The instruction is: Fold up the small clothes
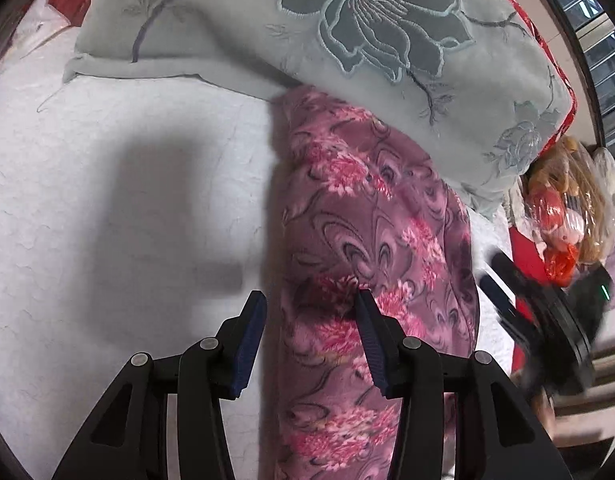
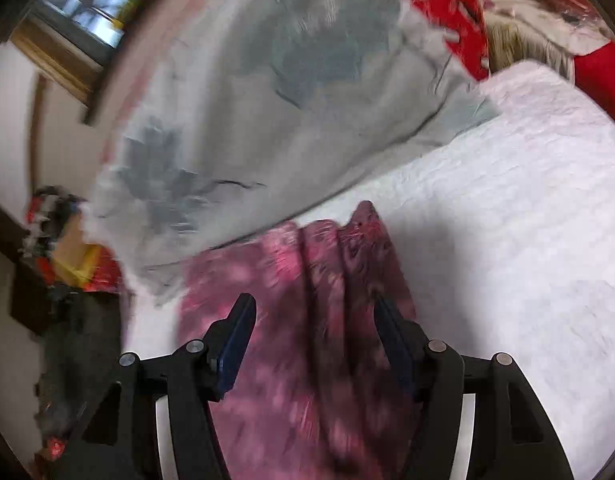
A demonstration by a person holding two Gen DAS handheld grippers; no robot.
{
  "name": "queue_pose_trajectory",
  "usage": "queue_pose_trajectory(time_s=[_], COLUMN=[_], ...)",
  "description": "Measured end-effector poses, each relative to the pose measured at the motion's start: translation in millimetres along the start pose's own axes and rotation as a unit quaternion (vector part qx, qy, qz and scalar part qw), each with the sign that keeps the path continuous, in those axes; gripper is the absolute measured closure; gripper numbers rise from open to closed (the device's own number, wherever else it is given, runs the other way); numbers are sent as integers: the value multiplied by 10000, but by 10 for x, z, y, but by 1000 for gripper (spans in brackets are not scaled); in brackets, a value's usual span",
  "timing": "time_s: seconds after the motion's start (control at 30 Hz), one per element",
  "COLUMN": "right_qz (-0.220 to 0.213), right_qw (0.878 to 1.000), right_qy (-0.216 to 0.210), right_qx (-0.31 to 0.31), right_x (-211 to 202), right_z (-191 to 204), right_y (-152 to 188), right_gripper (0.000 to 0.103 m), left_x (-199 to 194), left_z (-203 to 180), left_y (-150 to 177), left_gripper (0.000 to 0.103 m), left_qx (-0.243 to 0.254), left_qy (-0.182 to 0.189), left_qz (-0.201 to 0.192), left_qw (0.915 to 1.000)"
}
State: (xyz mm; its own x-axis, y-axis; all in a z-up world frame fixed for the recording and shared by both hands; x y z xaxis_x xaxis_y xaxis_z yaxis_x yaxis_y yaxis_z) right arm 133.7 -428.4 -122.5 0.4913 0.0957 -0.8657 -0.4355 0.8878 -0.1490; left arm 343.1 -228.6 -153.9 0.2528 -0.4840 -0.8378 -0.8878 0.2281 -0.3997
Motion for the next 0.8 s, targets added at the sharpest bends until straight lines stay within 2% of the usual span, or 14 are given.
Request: queue_pose_trajectory(time_s=[0.07, 0.1, 0.13, 0.17, 0.2, 0.23, 0.3, 0.33, 0.4, 0.47, 0.6, 0.67, 0.7, 0.8], right_qz=[356, 571, 661, 530, 383, -22, -407, -486, -350, 88, 55, 166, 207, 533], right_qw=[9993, 9983, 9978, 9982, 9977, 9959, 9946, 9958, 9982, 9981, 9999, 9998, 9997, 9982], right_qy=[9, -38, -25, -16, -71, -207, -278, -137, 237, 591, 140, -47, -81, -75], right_qx=[66, 95, 15, -296, -561, -877, -912, -768, -430, -178, 16, -68, -120, -261], right_x=[256, 352, 412, 372, 294, 124, -39, -55, 66, 248, -10, -200, -260, -368], right_z=[36, 41, 67, 153, 230, 316, 313, 231, -30, -297, -337, -381, -411, -534], right_y=[38, 96, 146, 171, 185, 170, 113, 59, -16, -3, 49, 148, 205, 409], right_gripper=[39, 47, 62, 95, 95, 95, 96, 96, 96, 95, 88, 85, 79, 75], left_x=[-26, -42, -55, -70, -128, -154, -107, -66, -36, -45, -117, -108, -112, -142], left_z=[-11, -2, 3, 7, 1, -28, -38, -55, -108, -177, -314, -355, -372, -405], left_y=[-13, -13, -18, -14, 31, 66, 98, 115, 163, 198, 234, 255, 275, 322], left_gripper=[58, 58, 58, 58, 57, 56, 56, 55, 55, 55, 55, 55, 55, 55], left_qx=[79, 127, 189, 237, 259, 266, 275, 308, 353, 424, 701, 721, 723, 732], left_qy=[-13, -16, -46, -63, -61, -79, -163, -226, -296, -462, -800, -822, -829, -945], left_qz=[-27, -56, -82, -126, -175, -199, -173, -123, -52, -57, -122, -119, -114, -103], left_qw=[10000, 9999, 9998, 9996, 9995, 9994, 9993, 9992, 9989, 9980, 9942, 9939, 9939, 9928])
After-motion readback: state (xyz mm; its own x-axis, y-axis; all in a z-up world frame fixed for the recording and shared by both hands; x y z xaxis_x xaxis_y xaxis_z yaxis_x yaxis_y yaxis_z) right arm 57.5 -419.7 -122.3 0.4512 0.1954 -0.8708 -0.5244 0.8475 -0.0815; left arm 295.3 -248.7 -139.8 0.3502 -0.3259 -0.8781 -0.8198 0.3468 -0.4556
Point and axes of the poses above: each gripper's, at about its wrist camera, not at the fingertips, and x roughly the way its jaws point, z to its left, y to its underside, the point moved 6 cm from there along x, roughly the way its jaws point, and after that the axes turned 13 degrees about x, right-handed, at the moved point
